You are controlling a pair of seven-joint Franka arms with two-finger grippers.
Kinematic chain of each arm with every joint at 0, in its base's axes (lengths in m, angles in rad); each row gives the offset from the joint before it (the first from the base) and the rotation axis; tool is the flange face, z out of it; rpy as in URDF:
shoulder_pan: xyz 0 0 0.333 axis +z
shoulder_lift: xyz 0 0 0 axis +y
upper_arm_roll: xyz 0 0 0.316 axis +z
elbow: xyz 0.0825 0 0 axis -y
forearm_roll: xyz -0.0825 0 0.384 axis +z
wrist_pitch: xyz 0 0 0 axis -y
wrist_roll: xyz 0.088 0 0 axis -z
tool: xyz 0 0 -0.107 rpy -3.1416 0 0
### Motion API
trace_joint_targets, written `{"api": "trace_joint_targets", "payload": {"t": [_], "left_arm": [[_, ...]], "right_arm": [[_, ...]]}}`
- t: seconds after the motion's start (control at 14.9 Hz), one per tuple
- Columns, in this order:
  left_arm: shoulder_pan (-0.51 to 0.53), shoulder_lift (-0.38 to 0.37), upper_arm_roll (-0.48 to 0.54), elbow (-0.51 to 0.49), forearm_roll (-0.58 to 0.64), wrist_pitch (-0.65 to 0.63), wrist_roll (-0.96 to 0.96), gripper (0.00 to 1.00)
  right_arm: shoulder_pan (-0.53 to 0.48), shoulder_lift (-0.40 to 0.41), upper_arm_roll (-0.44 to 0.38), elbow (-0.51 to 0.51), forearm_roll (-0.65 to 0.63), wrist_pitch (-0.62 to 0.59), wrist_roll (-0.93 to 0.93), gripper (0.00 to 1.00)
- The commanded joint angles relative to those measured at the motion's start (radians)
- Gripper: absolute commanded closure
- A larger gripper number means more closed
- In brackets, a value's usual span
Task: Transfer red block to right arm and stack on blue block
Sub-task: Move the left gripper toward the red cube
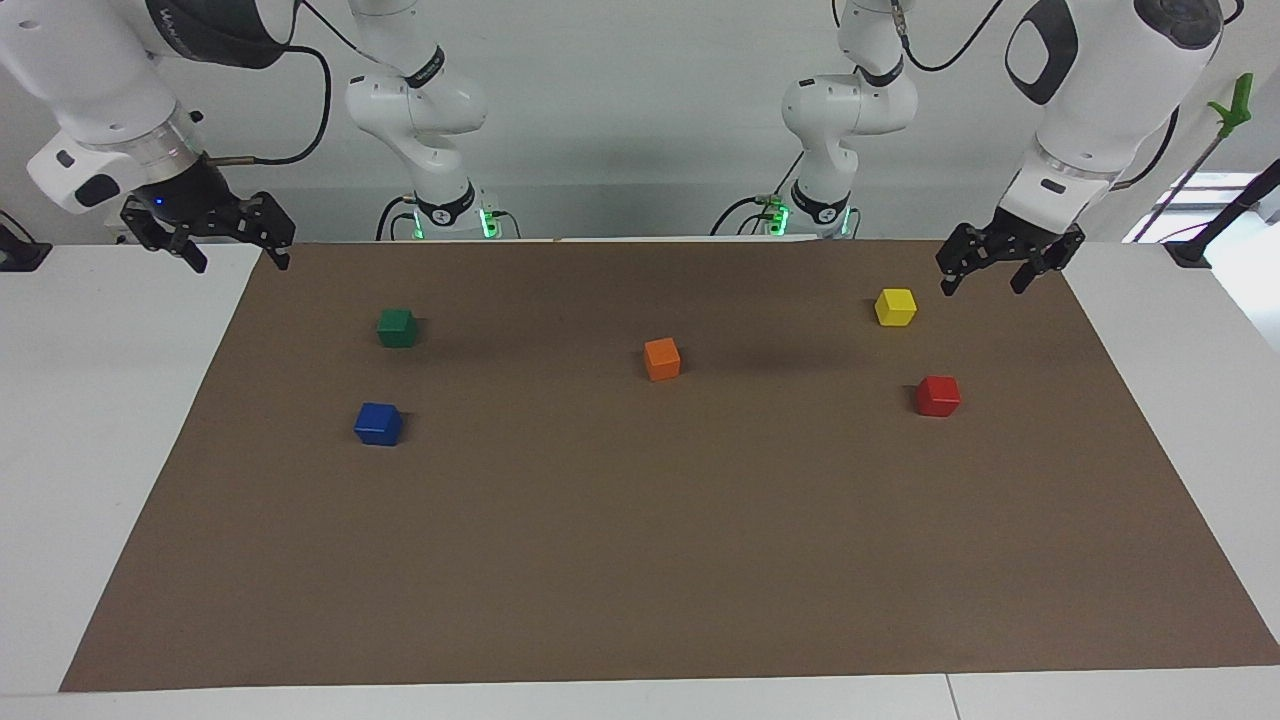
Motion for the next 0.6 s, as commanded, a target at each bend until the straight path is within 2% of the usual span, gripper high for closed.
{"api": "trace_joint_targets", "payload": {"t": [0.0,0.33,0.54], "left_arm": [[0.027,-0.055,0.002,-0.164,0.010,0.129,0.047,0.00],[0.055,-0.006,0.002,-0.270,0.016,0.261,0.081,0.00],[0.067,0.007,0.003,-0.363,0.017,0.384,0.084,0.00]], "right_arm": [[-0.012,-0.025,0.004,-0.031,0.032,-0.001,-0.022,0.00],[-0.053,-0.110,-0.001,-0.209,0.230,0.086,-0.097,0.00],[-0.058,-0.155,-0.002,-0.301,0.365,0.143,-0.111,0.00]]}}
